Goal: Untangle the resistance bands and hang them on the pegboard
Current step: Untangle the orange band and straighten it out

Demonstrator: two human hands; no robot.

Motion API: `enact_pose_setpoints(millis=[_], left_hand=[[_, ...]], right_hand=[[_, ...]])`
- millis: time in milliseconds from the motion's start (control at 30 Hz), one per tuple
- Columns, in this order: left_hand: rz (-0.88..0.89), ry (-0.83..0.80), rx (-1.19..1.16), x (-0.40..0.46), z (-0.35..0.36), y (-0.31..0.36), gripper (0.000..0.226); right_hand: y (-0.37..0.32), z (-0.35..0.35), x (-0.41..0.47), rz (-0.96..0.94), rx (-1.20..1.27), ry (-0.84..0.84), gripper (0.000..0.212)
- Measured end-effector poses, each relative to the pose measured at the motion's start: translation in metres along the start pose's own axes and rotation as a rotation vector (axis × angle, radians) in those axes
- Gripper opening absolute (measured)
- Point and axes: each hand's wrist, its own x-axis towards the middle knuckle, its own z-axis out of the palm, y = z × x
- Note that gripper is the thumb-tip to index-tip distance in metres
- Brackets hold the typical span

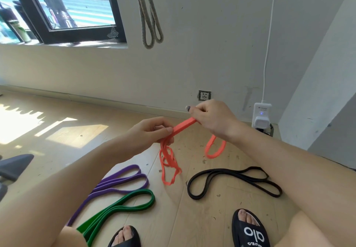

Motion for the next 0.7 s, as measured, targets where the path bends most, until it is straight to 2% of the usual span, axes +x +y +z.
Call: enact_pose_setpoints(millis=[167,267,333,467,700], left_hand=[[-0.035,0.045,-0.046,0.003,0.007,-0.001,0.015],[-0.008,0.082,-0.119,0.006,0.011,0.003,0.017],[0.007,0.056,-0.11,0.006,0.01,0.004,0.017],[-0.024,-0.11,-0.026,0.0,0.005,0.002,0.018],[-0.071,-0.119,-0.025,-0.001,0.002,0.001,0.013]], right_hand=[[-0.007,0.013,-0.004,0.091,0.061,-0.144,0.066],[-0.016,0.022,-0.006,0.045,0.057,-0.194,0.065],[-0.017,0.023,-0.006,0.008,0.036,-0.157,0.059],[-0.012,0.014,-0.006,-0.004,0.078,-0.069,0.061],[-0.002,0.007,-0.004,0.021,0.04,0.01,0.056]])
